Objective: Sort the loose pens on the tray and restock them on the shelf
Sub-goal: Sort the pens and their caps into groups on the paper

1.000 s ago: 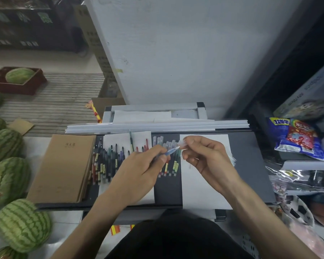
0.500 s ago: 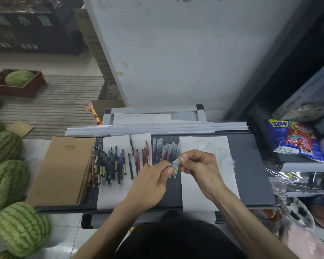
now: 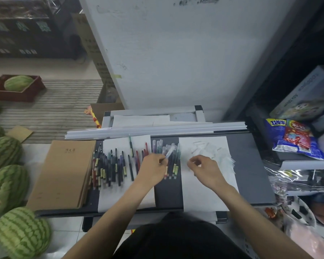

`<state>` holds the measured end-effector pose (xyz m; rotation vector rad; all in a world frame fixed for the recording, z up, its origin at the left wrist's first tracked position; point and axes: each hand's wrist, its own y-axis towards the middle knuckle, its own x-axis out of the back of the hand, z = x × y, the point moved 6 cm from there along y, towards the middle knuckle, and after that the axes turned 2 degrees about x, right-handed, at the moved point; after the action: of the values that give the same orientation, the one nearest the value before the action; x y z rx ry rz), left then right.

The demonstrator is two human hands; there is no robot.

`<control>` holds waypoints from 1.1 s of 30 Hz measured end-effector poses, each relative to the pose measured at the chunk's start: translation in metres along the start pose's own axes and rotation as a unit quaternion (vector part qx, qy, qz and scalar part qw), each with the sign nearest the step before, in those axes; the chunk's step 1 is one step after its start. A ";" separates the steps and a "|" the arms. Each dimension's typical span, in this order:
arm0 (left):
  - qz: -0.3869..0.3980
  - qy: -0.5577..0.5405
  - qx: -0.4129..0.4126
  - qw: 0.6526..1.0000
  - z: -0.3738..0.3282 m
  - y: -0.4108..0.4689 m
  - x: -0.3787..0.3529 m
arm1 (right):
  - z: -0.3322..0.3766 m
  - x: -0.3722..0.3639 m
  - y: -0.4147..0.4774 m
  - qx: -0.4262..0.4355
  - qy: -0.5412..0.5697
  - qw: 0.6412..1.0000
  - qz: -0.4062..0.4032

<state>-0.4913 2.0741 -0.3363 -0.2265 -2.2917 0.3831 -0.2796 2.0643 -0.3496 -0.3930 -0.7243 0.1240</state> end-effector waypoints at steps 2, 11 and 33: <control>-0.015 0.008 0.018 1.000 0.002 0.011 -0.003 | -0.020 0.007 0.000 -0.015 -0.113 0.993 -0.011; -0.038 0.051 0.069 0.996 0.002 0.046 -0.016 | -0.052 0.027 -0.001 -0.059 -0.190 0.980 -0.030; -0.066 -0.016 0.103 0.992 0.033 0.035 -0.017 | -0.016 -0.014 0.025 0.049 -0.384 0.922 0.020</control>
<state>-0.5022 2.0953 -0.3814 0.0350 -2.2646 0.5545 -0.2785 2.0787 -0.3784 -0.2549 -1.4810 0.3630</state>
